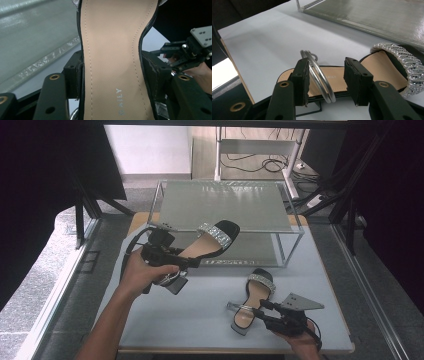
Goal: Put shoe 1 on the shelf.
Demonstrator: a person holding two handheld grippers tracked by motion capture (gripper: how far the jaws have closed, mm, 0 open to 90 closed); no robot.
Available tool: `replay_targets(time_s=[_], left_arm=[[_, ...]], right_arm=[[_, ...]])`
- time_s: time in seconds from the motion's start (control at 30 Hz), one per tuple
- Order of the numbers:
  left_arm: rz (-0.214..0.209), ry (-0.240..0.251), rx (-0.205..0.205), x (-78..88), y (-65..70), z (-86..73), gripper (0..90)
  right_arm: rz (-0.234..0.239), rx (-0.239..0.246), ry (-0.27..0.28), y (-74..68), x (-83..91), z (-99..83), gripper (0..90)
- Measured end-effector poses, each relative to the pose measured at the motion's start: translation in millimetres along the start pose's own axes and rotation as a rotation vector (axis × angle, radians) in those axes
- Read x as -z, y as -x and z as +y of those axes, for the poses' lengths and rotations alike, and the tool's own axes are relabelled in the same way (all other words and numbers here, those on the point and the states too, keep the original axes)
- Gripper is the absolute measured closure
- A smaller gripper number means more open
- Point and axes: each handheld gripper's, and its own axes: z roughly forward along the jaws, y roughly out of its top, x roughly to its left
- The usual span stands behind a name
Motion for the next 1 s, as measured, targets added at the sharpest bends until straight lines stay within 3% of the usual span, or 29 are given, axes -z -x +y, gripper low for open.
replay_targets(time_s=[0.27,0.47,1.0], left_arm=[[0.013,0.019,0.012,3.4,-4.1,25.4,42.0],[0.057,0.043,0.027,3.7,-8.2,44.5,42.0],[0.101,0.059,0.091,-9.1,-24.9,105.9,42.1]], right_arm=[[0.001,0.003,-0.006,-0.2,-0.8,-0.4,55.5],[0.017,0.018,0.008,-0.8,-0.6,-0.1,55.3],[0.036,0.027,0.030,-3.0,1.4,3.6,55.1]])
